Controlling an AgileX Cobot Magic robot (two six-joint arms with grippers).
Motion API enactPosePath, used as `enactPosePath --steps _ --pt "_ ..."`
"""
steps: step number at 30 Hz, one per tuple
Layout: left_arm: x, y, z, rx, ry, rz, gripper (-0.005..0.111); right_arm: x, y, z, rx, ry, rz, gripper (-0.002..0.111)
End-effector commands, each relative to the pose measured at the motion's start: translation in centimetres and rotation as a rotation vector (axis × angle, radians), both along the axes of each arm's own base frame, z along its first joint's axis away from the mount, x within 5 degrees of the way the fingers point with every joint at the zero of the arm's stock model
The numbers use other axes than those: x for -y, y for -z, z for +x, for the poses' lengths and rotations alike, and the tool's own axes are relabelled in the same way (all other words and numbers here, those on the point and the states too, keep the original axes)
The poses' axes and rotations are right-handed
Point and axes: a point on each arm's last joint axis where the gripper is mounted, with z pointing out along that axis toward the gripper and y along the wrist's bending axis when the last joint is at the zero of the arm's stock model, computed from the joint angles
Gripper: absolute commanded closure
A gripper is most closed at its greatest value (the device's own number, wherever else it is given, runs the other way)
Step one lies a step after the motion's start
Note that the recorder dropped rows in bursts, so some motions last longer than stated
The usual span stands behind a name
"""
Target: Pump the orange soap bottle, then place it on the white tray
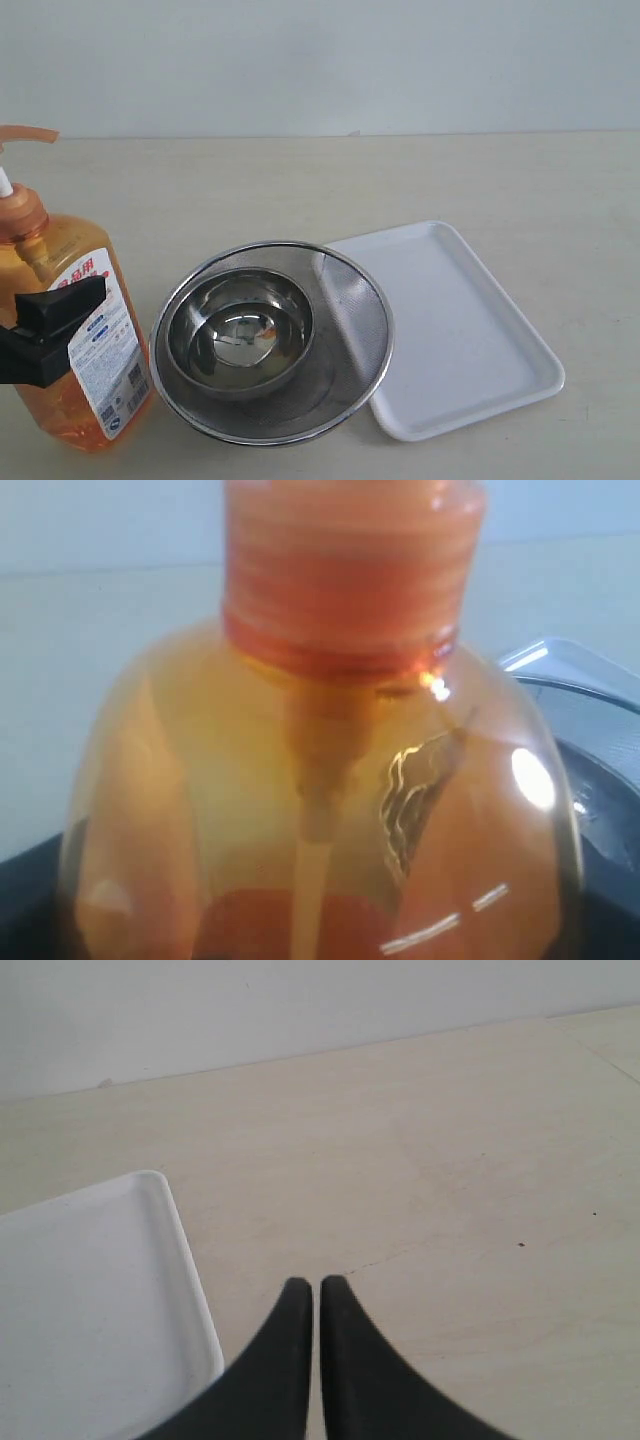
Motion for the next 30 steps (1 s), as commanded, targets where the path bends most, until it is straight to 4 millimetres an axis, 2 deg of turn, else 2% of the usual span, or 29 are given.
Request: enactPosePath --steps 1,6,8,20,24,28,30 --pt "0.1 -0.6 0.0 0.085 0.005 -0.054 0.102 0.0 -0.1 0.0 0.012 0.001 -0.005 0.108" --pt "-0.7 0.1 -1.3 0.146 -0.048 -0.092 0.102 0.0 -0.1 0.0 0.012 0.001 -0.005 0.108" --pt "-1.0 -0.3 -1.2 0.191 -0.083 -0.109 0.102 0.0 -0.1 0.0 0.012 0.001 -0.005 0.108" --pt "-1.0 0.1 -1.3 0.132 -0.093 -0.147 0.101 0.0 -0.1 0.0 0.012 0.001 -0.005 0.108" --pt "-0.9 0.2 -1.3 0.128 -0.088 -0.145 0.083 0.0 -0.1 0.0 0.012 0.001 -0.005 0.108" --pt "-0.9 0.2 -1.3 0.126 -0.088 -0.144 0.048 0.0 -0.1 0.0 0.012 0.001 -0.005 0.108" --pt "-0.9 0.2 -1.3 0.129 -0.082 -0.134 0.034 0.0 -0.1 0.0 0.012 0.001 -0.005 0.108"
